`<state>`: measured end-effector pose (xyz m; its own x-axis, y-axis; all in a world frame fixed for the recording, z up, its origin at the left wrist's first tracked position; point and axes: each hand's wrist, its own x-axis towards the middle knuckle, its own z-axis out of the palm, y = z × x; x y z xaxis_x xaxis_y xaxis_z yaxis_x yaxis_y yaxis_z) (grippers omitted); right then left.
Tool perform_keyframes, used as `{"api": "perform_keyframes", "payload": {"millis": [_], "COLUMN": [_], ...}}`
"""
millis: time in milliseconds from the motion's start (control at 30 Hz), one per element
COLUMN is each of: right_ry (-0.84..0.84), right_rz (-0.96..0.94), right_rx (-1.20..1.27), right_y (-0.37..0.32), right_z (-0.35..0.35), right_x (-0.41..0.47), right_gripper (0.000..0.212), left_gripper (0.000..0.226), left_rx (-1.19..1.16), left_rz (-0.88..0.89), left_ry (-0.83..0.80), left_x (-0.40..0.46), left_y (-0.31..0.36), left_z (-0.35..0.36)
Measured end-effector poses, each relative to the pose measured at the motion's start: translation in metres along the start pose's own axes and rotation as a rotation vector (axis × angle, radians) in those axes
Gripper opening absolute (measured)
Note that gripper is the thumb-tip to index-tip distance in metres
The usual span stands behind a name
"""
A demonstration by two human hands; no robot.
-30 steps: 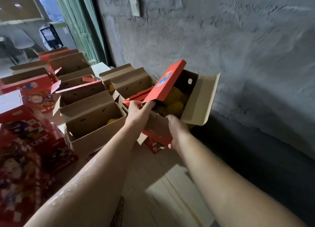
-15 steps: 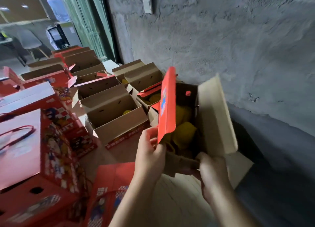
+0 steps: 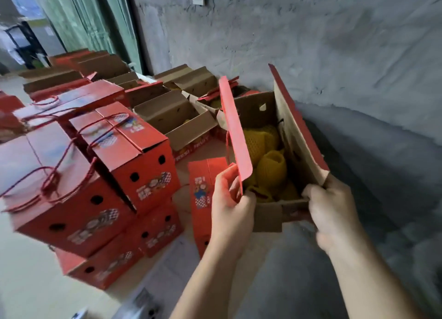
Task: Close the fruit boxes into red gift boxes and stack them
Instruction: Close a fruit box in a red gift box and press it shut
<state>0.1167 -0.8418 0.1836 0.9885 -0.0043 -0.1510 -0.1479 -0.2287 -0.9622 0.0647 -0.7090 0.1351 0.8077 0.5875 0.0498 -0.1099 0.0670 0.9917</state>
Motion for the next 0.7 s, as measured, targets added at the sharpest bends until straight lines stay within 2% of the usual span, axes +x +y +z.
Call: {"api": "perform_keyframes", "payload": {"millis": [200,367,567,700], "right_ry": [0.044,-0.06,-0.2,-0.202], "right_rz": [-0.006,-0.033,0.085,0.188], "right_rx": [-0.038,-0.044,-0.121,-0.144], "right_y": [0.0,0.007,0.028,0.032], "right_z": [-0.038,-0.055,-0.036,-0.009], "right_x": [-0.077,-0.136,-0.219,-0.277], "right_gripper": [0.027,0.037,0.017,0.019], "left_gripper": [0.052,0.049,0.044,0.047], "left_rx": [-0.09,-0.159,-0.105,-0.054], "left_rz": [0.029,0.037,0.003,-0.034], "left_ry": [-0.1,-0.07,0.067,0.079], "left_x": [-0.06,-0.132,-0.21,-0.248], "left_y": [0.04,0.054,0.051,0.045], "left_z": [-0.019,-0.051,-0.119,-0.17]}}
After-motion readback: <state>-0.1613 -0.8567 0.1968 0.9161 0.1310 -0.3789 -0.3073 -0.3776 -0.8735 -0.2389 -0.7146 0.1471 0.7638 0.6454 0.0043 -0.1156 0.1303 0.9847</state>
